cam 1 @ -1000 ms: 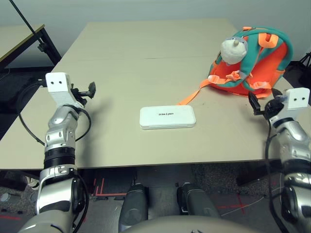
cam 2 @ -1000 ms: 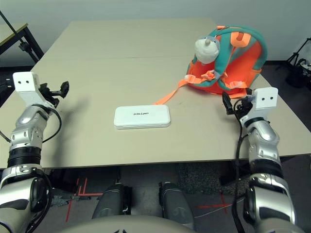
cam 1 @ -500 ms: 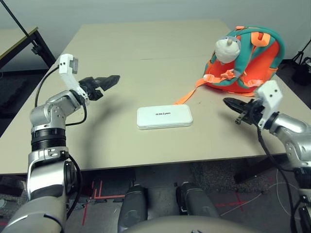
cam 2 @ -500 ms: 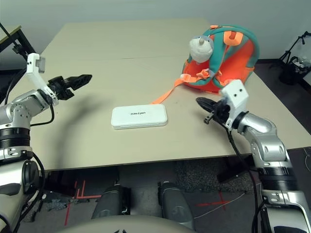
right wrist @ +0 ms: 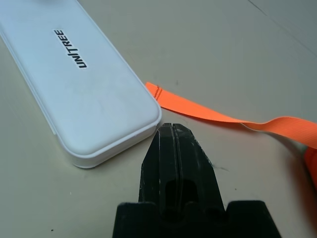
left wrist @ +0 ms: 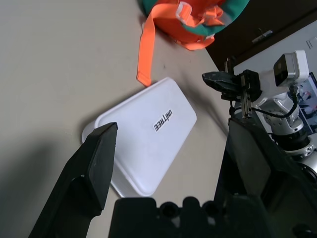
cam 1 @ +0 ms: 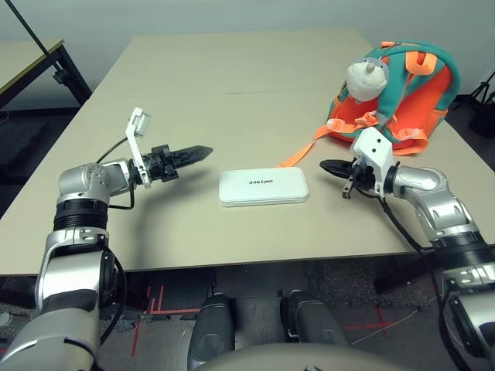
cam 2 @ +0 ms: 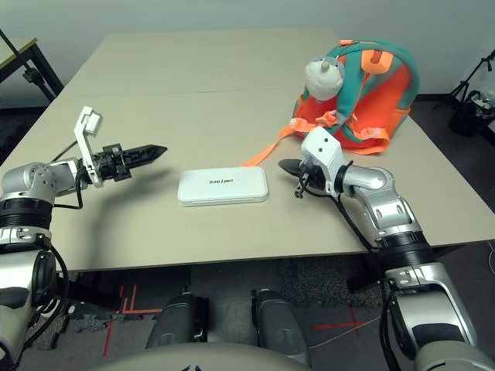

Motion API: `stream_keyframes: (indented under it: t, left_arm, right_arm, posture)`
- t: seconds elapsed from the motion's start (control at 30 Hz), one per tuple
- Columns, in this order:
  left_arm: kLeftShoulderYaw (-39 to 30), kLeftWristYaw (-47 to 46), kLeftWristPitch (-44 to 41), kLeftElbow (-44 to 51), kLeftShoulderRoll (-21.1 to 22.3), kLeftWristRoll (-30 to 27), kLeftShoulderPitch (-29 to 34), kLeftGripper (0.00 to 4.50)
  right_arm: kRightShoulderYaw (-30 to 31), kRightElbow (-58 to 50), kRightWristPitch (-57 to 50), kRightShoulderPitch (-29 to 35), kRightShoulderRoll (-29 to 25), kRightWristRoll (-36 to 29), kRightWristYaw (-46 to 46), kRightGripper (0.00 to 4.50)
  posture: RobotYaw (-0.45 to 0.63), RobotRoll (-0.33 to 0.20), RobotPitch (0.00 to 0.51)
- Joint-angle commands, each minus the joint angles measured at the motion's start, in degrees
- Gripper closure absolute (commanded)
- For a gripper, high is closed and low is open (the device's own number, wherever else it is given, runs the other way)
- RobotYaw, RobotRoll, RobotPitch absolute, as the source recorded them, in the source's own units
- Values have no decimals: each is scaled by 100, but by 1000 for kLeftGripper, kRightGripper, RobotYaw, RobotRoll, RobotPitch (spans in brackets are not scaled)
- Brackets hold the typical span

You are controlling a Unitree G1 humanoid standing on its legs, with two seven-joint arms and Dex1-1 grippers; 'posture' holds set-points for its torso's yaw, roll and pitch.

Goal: Put the pencil case into the backpack and zip it.

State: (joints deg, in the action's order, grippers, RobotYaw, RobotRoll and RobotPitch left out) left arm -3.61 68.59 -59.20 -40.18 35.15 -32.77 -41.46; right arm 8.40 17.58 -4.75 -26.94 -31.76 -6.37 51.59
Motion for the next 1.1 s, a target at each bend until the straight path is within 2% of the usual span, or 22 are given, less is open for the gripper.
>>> stream_keyframes:
  t: [0.03, 0.43, 0.83, 1.1]
  left_arm:
    - [252, 252, -63, -504, 52, 274, -297, 0]
    - [838, 938, -118, -1330, -34, 872, -590, 0]
    - [796, 715, 83, -1964, -219, 1354, -684, 0]
    - [669, 652, 195, -2115, -332, 1481, -752, 0]
  right_arm:
    - [136, 205, 182, -33, 91, 223, -8, 4471]
    - [33, 368, 296, -34, 98, 384, 1, 4471]
    - [76, 784, 581, -239, 112, 611, -23, 4471]
    - [291, 1140, 920, -321, -53, 1146, -50, 4471]
  posture:
    - [-120, 0, 31]
    - [-135, 0, 34]
    - [-137, 0, 36]
    - [-142, 0, 34]
